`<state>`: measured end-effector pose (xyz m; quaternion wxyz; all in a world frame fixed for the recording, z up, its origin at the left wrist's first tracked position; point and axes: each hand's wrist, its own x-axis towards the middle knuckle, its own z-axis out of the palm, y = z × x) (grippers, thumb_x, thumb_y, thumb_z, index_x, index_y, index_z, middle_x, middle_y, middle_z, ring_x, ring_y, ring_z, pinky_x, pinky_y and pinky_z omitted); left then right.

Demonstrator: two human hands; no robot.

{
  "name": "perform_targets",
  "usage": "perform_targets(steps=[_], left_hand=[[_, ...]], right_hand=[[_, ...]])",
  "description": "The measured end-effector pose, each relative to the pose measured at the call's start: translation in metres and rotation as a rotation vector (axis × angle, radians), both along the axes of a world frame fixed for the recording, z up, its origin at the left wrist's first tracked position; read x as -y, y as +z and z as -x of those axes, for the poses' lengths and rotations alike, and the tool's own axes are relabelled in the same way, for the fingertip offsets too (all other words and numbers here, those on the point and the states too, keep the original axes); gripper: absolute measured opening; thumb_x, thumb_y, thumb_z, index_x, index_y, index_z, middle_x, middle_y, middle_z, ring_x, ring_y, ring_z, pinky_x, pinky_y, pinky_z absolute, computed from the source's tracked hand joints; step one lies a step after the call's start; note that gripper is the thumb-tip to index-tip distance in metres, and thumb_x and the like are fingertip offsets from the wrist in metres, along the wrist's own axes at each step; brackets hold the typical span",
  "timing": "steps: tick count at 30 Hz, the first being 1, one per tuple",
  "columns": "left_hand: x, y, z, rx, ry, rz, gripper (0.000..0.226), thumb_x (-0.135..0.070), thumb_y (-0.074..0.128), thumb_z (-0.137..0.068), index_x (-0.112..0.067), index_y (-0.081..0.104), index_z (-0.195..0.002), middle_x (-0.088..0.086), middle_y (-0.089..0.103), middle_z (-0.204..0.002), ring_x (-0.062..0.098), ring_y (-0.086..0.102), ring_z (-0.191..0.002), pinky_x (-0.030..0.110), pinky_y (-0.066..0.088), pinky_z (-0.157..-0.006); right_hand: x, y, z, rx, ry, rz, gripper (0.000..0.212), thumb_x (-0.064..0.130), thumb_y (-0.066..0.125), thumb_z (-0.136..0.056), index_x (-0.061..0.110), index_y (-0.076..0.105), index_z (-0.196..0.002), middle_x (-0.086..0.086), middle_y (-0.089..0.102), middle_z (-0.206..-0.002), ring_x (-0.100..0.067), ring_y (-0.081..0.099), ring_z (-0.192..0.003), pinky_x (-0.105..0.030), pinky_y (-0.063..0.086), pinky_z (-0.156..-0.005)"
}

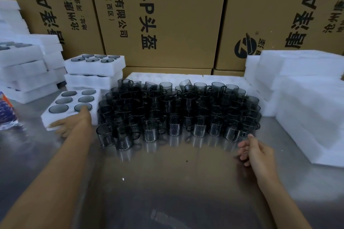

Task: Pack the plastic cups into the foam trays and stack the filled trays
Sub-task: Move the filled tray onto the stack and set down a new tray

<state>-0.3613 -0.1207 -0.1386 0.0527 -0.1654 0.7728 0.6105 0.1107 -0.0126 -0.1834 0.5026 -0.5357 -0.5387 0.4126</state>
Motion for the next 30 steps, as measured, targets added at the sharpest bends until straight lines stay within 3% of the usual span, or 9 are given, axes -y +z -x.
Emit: perform_targets(steps=[6,13,20,24,26,30], left_hand=[[0.01,0.002,0.015,-0.033,-0.019,-0.003,0.109,-0.044,0.064,-0.079,-0.004,-0.001,-0.157,0.024,0.017,-0.157,0.043,0.029,-0.142,0.049,0.023,-0.116],[0.009,0.0,0.011,-0.076,-0.015,0.043,0.094,-0.04,0.059,-0.087,-0.003,0.009,-0.157,0.02,0.015,-0.16,0.04,0.035,-0.14,0.045,0.025,-0.115],[0.012,-0.004,0.017,-0.142,-0.119,0.082,0.072,-0.04,0.047,-0.092,-0.002,0.03,-0.151,0.024,0.041,-0.149,0.045,0.045,-0.132,0.053,0.035,-0.112],[0.003,0.009,0.007,-0.153,-0.226,0.13,0.069,-0.026,0.042,-0.101,-0.004,0.009,-0.157,0.019,0.008,-0.164,0.039,0.019,-0.148,0.051,0.012,-0.12],[-0.005,0.02,-0.007,-0.158,-0.278,0.115,0.075,-0.025,0.046,-0.1,-0.005,0.004,-0.158,0.017,-0.002,-0.165,0.04,0.009,-0.15,0.05,0.011,-0.12],[-0.016,0.045,-0.047,-0.317,-0.378,0.236,0.075,-0.028,0.051,-0.095,-0.001,0.015,-0.155,0.026,0.007,-0.161,0.044,0.007,-0.148,0.047,0.013,-0.122]], right_hand=[[0.003,0.002,0.0,0.012,0.021,0.006,0.047,0.031,0.044,-0.106,0.003,0.067,-0.075,-0.007,0.064,-0.058,-0.018,0.054,-0.054,-0.029,0.04,-0.046],[0.003,0.003,-0.001,0.021,0.015,0.009,0.048,0.03,0.044,-0.106,0.002,0.067,-0.075,-0.006,0.063,-0.056,-0.019,0.054,-0.053,-0.029,0.04,-0.046],[0.005,0.004,0.0,0.014,0.019,0.02,0.047,0.031,0.044,-0.105,0.002,0.067,-0.075,-0.006,0.063,-0.057,-0.018,0.053,-0.054,-0.029,0.04,-0.045],[0.008,0.007,0.0,0.007,0.028,0.025,0.047,0.03,0.044,-0.106,0.002,0.067,-0.077,-0.009,0.064,-0.06,-0.018,0.054,-0.055,-0.028,0.04,-0.047],[0.009,0.008,-0.001,0.007,0.03,0.022,0.047,0.03,0.043,-0.106,0.001,0.067,-0.077,-0.01,0.065,-0.061,-0.018,0.054,-0.055,-0.028,0.041,-0.047],[0.009,0.007,-0.002,0.003,0.03,0.025,0.046,0.029,0.044,-0.105,0.001,0.067,-0.077,-0.008,0.065,-0.059,-0.018,0.055,-0.055,-0.028,0.042,-0.047]])
